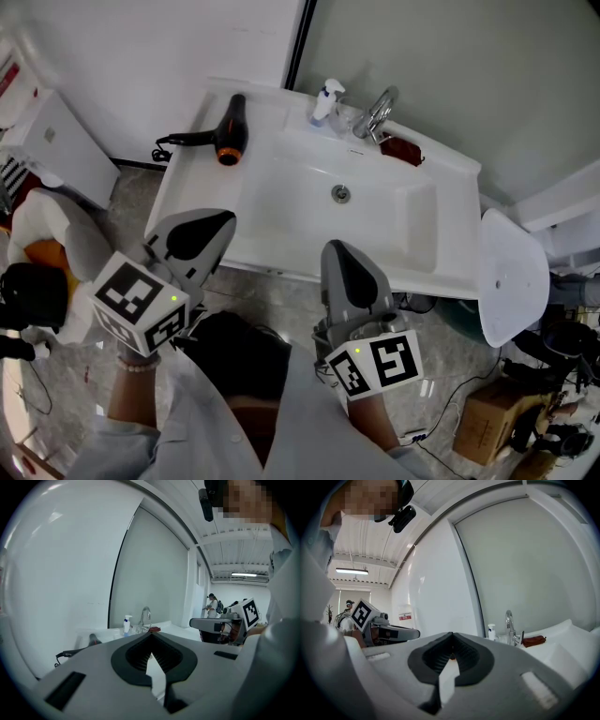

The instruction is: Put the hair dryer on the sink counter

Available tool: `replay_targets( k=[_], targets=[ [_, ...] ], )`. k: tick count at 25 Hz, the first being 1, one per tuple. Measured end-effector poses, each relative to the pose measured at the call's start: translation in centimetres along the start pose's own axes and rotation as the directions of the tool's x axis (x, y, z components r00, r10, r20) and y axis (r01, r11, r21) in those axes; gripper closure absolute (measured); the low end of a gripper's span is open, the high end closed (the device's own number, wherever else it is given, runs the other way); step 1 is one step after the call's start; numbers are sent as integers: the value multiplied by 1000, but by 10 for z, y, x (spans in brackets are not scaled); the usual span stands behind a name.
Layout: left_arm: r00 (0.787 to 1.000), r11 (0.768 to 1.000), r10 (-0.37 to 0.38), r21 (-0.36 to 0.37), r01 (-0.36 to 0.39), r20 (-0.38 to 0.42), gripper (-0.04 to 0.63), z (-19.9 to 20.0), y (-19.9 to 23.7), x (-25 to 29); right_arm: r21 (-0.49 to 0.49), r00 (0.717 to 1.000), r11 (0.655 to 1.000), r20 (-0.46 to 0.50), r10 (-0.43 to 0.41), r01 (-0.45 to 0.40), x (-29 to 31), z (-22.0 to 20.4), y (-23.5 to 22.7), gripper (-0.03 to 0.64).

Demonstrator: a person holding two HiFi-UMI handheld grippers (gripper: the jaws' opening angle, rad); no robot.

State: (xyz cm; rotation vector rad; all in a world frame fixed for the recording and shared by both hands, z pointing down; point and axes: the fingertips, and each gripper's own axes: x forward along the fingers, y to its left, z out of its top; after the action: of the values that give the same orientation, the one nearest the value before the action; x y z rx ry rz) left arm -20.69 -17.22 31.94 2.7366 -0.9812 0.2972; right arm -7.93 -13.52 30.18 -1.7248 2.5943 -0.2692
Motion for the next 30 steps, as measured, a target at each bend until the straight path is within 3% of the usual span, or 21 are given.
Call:
replay_targets(
  k=[30],
  targets=[
    [999, 999, 42, -30, -41, 24, 591, -9, 9, -10, -17, 997, 998, -28, 68, -68, 10, -13, 12, 620]
  ],
)
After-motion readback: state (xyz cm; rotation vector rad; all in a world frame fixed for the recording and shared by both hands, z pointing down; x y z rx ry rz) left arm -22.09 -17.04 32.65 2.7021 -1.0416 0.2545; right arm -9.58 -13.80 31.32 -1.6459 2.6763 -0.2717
